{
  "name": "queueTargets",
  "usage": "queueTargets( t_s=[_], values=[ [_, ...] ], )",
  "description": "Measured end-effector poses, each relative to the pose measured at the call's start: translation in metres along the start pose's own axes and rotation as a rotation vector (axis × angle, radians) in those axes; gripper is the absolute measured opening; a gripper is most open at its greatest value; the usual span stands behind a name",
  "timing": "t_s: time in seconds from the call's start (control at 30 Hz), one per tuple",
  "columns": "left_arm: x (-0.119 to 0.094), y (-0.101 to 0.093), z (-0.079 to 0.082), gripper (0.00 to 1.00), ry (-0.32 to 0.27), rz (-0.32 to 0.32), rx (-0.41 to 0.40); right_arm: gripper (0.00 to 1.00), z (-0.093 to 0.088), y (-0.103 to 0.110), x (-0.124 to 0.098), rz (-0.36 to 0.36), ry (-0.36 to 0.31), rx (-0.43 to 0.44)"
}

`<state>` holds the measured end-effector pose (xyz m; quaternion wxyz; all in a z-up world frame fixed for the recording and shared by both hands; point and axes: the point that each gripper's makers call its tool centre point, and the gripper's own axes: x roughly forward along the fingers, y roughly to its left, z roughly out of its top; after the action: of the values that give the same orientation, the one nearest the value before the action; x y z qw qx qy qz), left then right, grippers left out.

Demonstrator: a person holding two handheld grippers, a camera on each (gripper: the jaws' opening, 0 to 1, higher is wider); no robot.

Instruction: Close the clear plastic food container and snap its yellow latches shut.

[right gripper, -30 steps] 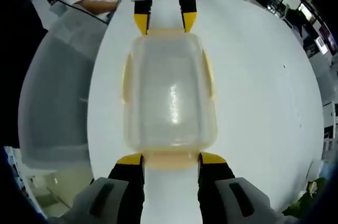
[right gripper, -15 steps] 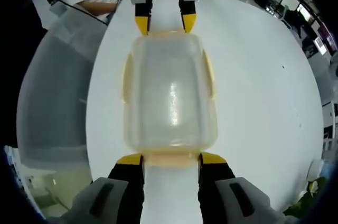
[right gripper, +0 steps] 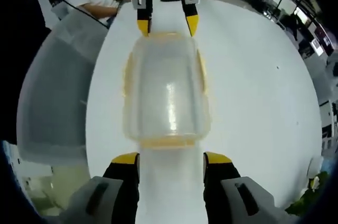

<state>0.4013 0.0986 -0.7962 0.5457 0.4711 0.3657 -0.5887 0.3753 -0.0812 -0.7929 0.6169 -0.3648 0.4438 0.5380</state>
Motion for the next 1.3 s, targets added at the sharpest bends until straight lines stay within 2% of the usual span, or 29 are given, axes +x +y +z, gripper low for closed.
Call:
queueTargets(
  t_s=[0.4, 0.53, 0.63, 0.7, 0.83, 0.93, 1.07, 1.13, 1.17, 1.23, 1.27, 1.3],
  values=[
    [-0.002, -0.003, 0.002, 0.49, -0.007, -0.025, -0.034, 0.39, 0.003, 0.003, 0.002, -0.005, 0.014, 0.023],
    [-0.003, -0.003, 0.003, 0.44, -0.013, -0.027, -0.045, 0.39, 0.003, 0.005, 0.001, -0.001, 0.015, 0.033],
    [-0.004, -0.004, 0.002, 0.44, -0.012, -0.037, -0.078, 0.4, 0.003, 0.005, 0.001, 0.0, 0.012, 0.048],
    [-0.006, -0.004, 0.002, 0.45, -0.015, -0.038, -0.093, 0.41, 0.004, 0.006, 0.0, 0.005, -0.001, 0.089],
    [-0.008, -0.005, 0.0, 0.45, -0.03, -0.063, -0.197, 0.43, 0.009, 0.003, -0.003, 0.008, -0.051, 0.193],
    [-0.011, -0.01, 0.006, 0.45, -0.067, -0.106, -0.319, 0.43, 0.012, -0.003, -0.007, -0.006, -0.09, 0.281],
    [-0.013, -0.008, 0.006, 0.45, -0.081, -0.113, -0.431, 0.45, 0.013, -0.007, -0.009, -0.009, -0.126, 0.394],
    [-0.013, -0.008, 0.008, 0.45, -0.103, -0.133, -0.547, 0.45, 0.011, -0.01, -0.009, -0.022, -0.139, 0.422],
    [-0.013, -0.008, 0.011, 0.45, -0.127, -0.147, -0.602, 0.45, 0.013, -0.007, -0.009, -0.002, -0.16, 0.486],
    [-0.013, -0.005, 0.013, 0.45, -0.155, -0.145, -0.692, 0.44, 0.013, -0.006, -0.009, 0.008, -0.178, 0.543],
    [-0.013, -0.005, 0.013, 0.45, -0.158, -0.148, -0.71, 0.43, 0.013, -0.008, -0.009, 0.001, -0.183, 0.558],
    [-0.012, -0.005, 0.014, 0.45, -0.166, -0.154, -0.773, 0.42, 0.014, -0.009, -0.009, -0.003, -0.2, 0.592]
  ],
)
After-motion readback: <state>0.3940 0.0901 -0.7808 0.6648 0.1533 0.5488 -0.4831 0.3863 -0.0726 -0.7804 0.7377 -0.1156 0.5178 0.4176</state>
